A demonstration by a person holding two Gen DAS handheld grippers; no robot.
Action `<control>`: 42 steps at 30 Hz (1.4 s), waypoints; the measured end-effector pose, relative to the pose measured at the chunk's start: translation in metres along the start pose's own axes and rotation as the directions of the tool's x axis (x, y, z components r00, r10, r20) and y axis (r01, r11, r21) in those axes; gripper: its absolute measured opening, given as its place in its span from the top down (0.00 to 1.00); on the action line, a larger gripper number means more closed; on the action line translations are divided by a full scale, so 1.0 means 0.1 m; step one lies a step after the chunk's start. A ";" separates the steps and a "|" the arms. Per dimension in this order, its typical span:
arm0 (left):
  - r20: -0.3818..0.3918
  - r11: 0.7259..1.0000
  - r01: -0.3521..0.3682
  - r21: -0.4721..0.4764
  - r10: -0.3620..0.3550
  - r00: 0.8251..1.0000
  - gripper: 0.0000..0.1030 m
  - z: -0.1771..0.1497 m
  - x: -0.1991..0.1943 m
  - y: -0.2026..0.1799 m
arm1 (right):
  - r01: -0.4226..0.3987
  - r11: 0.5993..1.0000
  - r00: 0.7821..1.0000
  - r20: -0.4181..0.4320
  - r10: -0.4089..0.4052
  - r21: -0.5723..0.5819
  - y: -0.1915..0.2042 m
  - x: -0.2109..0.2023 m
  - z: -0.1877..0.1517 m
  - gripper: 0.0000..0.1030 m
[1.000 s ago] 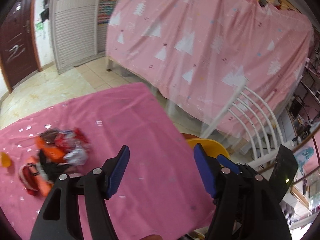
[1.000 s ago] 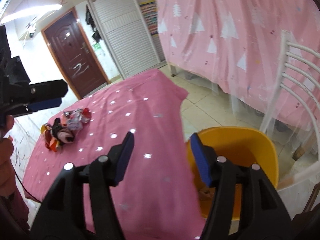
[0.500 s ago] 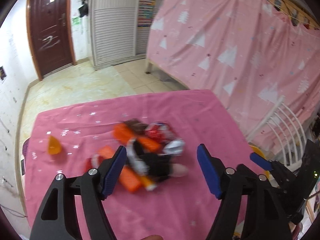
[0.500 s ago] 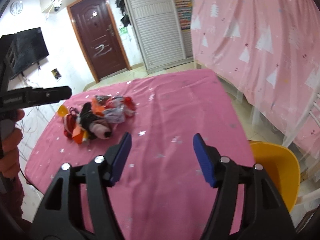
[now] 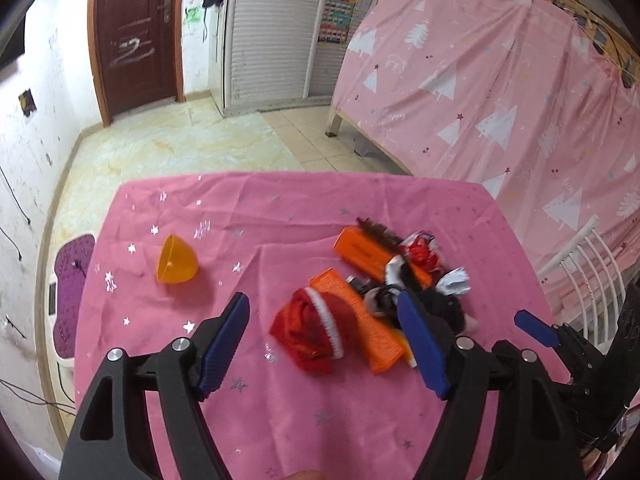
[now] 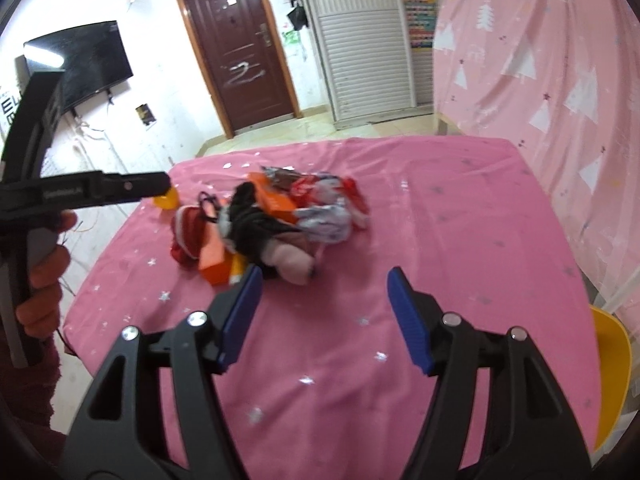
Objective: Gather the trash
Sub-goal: 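Grasp the black-and-white plush with the right tool while the left tool grasps the red Santa hat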
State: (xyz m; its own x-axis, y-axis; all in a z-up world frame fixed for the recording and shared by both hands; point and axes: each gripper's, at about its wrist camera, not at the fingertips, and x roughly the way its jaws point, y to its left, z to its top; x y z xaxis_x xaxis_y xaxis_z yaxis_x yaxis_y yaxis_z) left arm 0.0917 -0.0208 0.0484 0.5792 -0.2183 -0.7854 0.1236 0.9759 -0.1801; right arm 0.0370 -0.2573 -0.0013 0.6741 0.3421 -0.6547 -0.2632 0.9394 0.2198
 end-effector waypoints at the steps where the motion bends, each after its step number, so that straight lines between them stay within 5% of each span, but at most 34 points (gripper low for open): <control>1: -0.008 1.000 0.004 -0.005 -0.004 1.000 0.31 0.00 0.03 0.03 | -0.002 1.000 1.000 -0.003 0.002 -0.006 0.04 0.02 0.01 0.39; 18: -0.127 0.989 0.110 -0.101 -0.122 0.984 0.33 -0.15 0.57 0.28 | -0.039 0.998 0.997 -0.071 0.035 -0.046 0.39 0.41 0.13 0.32; 25: -0.109 0.983 0.129 -0.128 -0.143 0.984 0.65 -0.22 0.56 0.27 | -0.054 0.997 0.995 -0.083 0.050 -0.047 0.45 0.47 0.14 0.32; 27: -0.095 0.983 0.127 -0.132 -0.141 0.986 0.69 -0.22 0.51 0.28 | -0.057 0.998 0.995 -0.081 0.053 -0.040 0.44 0.47 0.15 0.39; 29: -0.084 0.984 0.121 -0.133 -0.133 0.988 0.71 -0.23 0.47 0.27 | -0.055 0.997 0.995 -0.085 0.051 -0.046 0.43 0.46 0.14 0.60; 32: -0.072 0.985 0.118 -0.129 -0.128 0.989 0.71 -0.24 0.39 0.28 | -0.058 0.997 0.996 -0.077 0.054 -0.053 0.44 0.41 0.12 0.71; 42: -0.036 0.986 0.097 -0.133 -0.103 0.994 0.71 -0.23 0.18 0.27 | -0.125 0.991 0.992 -0.018 0.124 -0.046 0.51 0.11 0.11 0.83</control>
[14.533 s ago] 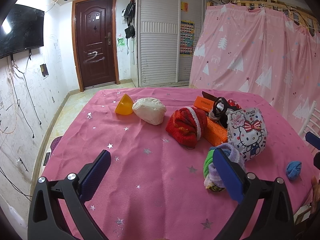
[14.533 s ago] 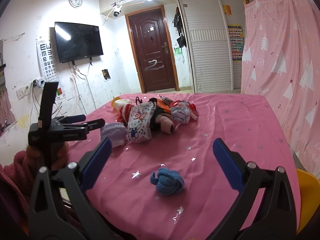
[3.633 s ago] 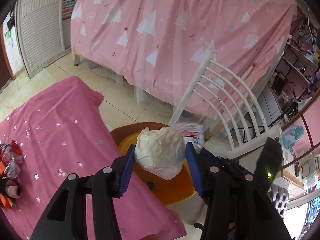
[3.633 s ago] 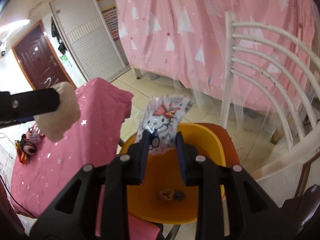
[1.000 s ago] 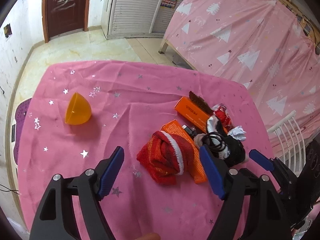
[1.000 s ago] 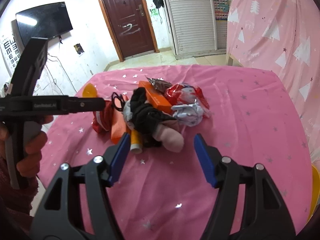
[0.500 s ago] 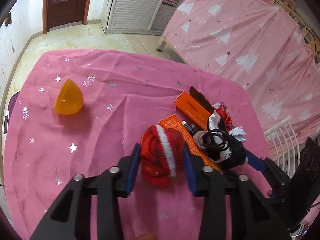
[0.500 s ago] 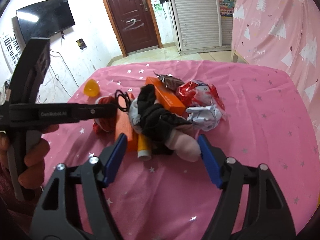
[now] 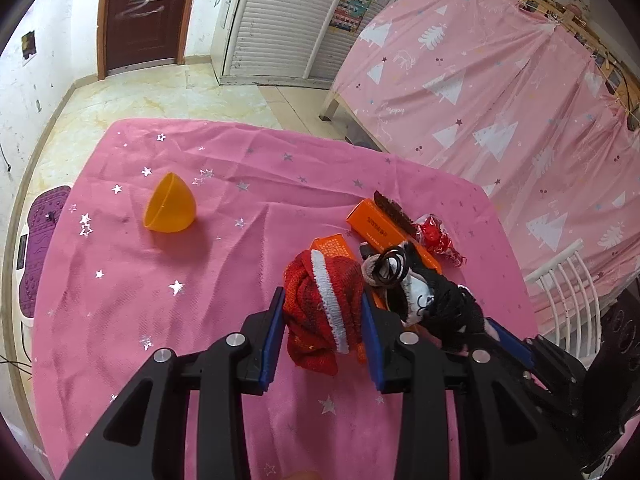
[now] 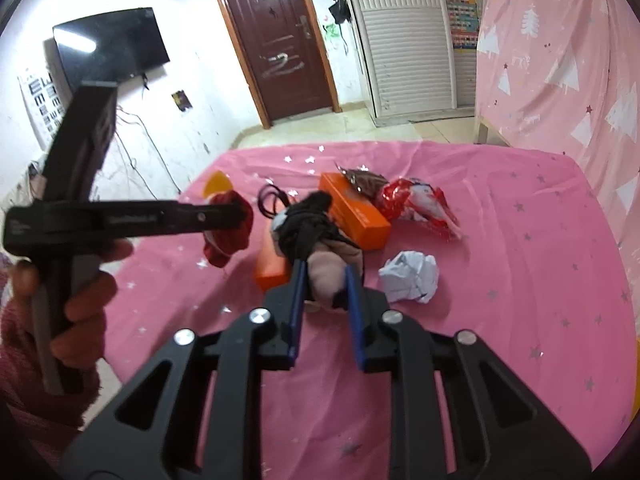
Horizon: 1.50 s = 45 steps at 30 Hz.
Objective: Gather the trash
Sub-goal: 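Grasp the black-and-white plush with the right tool while the left tool grasps the red Santa hat, then carry both items to the yellow bin and open both tools to drop them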
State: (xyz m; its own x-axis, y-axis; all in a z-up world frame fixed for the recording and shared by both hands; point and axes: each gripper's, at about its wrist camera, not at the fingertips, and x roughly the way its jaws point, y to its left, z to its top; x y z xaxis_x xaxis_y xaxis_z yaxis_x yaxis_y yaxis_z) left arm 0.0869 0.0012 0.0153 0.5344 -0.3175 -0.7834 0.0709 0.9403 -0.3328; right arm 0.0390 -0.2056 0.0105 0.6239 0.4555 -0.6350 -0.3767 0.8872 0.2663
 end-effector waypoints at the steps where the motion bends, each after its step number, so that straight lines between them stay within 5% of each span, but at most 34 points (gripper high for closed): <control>1: 0.005 1.000 -0.003 0.002 0.003 1.000 0.71 -0.01 -0.03 -0.01 | -0.006 1.000 1.000 0.009 0.006 0.005 -0.01 -0.04 0.00 0.84; 11: 0.050 0.997 -0.044 0.058 0.041 0.998 0.72 -0.03 -0.24 -0.22 | -0.009 1.000 0.997 0.079 0.009 0.008 -0.06 -0.33 0.02 0.87; 30: 0.071 0.983 -0.057 0.173 0.045 0.996 0.72 -0.02 -0.27 -1.01 | 0.109 0.985 0.970 0.203 -0.135 0.135 -0.80 -0.96 -0.09 0.87; 45: 0.033 0.934 0.004 0.358 -0.017 0.999 0.71 -0.25 -0.01 -2.24 | 0.259 0.899 0.899 0.253 -0.359 0.354 -1.86 -1.73 -0.57 0.87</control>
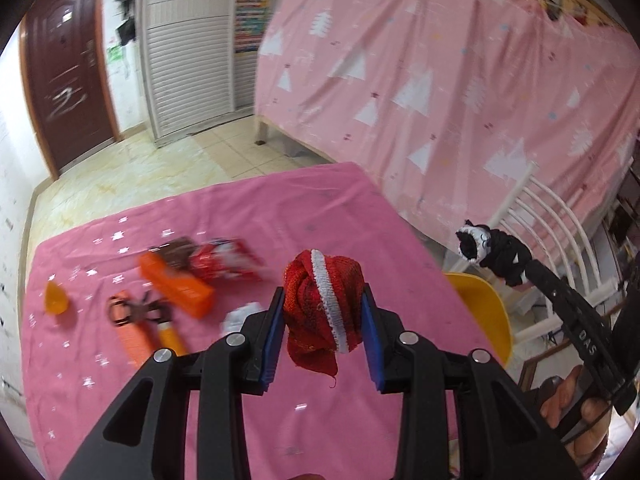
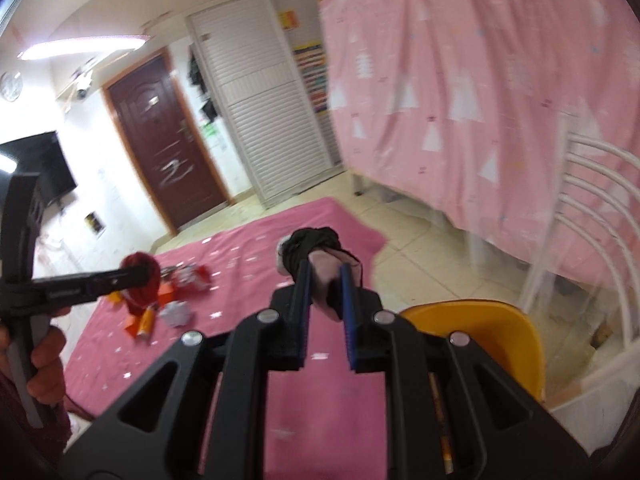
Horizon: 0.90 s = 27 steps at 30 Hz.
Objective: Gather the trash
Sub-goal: 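Carry both items to the yellow bin and open both tools to drop them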
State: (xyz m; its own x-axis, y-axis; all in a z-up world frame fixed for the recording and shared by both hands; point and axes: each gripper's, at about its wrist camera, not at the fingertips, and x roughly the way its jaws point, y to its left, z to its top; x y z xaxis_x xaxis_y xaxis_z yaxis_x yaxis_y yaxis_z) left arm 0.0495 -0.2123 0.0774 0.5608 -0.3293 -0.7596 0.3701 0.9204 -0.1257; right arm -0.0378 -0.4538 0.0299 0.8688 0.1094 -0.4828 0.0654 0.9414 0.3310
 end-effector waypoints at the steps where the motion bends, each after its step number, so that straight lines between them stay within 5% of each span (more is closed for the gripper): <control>1: -0.004 1.000 0.008 0.011 -0.008 1.000 0.71 0.02 0.03 -0.09 | 0.022 1.000 1.000 0.008 -0.022 0.016 -0.12 -0.03 0.00 0.87; 12: -0.034 0.990 0.080 0.112 -0.077 0.996 0.71 0.18 0.31 -1.10 | 0.203 0.977 0.979 -0.009 -0.203 0.067 -0.82 -0.04 -0.13 0.87; 21: -0.080 0.979 0.144 0.147 -0.134 0.988 0.71 0.32 0.58 -1.70 | 0.213 0.971 0.974 -0.095 -0.203 0.110 -1.15 0.22 -0.25 0.85; 27: -0.114 0.977 0.151 0.148 -0.135 0.984 0.58 0.29 0.77 -1.94 | 0.210 0.965 0.976 -0.087 -0.198 0.160 -1.30 0.17 -0.27 0.81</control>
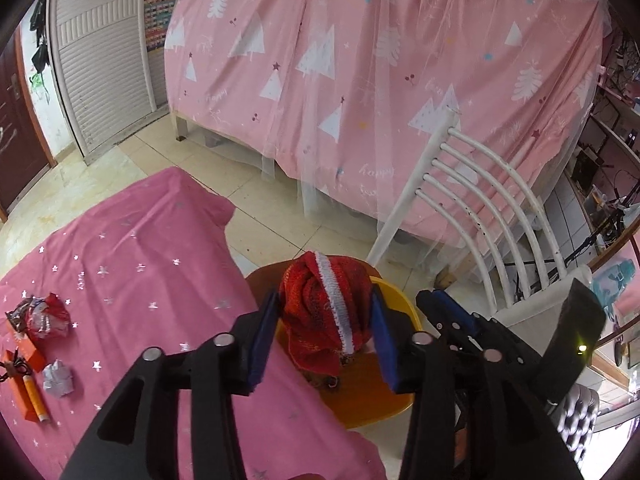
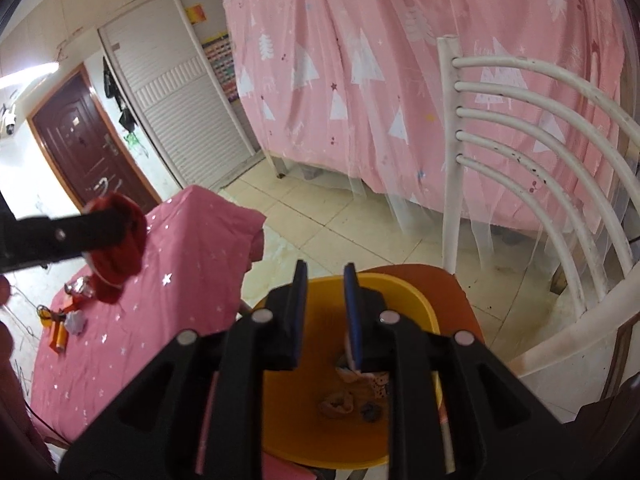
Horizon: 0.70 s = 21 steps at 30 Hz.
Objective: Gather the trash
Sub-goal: 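Carry both items to the yellow bin and open both tools to drop them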
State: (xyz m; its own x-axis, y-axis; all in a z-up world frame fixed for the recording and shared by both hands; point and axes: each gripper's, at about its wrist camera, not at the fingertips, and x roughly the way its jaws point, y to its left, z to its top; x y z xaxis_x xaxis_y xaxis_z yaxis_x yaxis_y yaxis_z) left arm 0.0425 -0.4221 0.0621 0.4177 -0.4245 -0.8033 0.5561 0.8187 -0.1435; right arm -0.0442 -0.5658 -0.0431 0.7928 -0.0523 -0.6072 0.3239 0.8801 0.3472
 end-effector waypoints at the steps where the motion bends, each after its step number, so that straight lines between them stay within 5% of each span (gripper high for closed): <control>1: -0.002 1.000 0.000 0.001 0.000 1.000 0.56 0.00 0.02 -0.02 | -0.002 1.000 1.000 0.004 0.002 0.006 -0.02 -0.01 0.01 0.78; 12: 0.012 0.999 -0.039 -0.002 0.039 0.999 0.43 -0.07 -0.06 0.04 | -0.037 0.999 0.999 0.020 0.037 0.005 0.10 -0.09 0.02 0.70; 15: 0.003 0.998 -0.048 -0.032 0.048 0.999 0.34 -0.10 -0.12 0.22 | -0.064 0.998 0.998 0.028 0.064 -0.020 0.24 -0.12 0.02 0.64; 21: 0.037 0.991 -0.063 -0.117 0.067 0.997 0.33 -0.22 -0.36 0.76 | -0.126 0.989 0.990 0.044 0.130 -0.081 0.59 -0.21 -0.01 0.54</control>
State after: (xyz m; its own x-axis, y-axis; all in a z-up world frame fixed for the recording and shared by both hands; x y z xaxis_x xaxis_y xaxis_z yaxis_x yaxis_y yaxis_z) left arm 0.0533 -0.3359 0.0676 0.4803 -0.3824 -0.7893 0.4410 0.8832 -0.1596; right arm -0.0423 -0.5125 -0.0104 0.8502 0.0422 -0.5248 0.1780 0.9151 0.3619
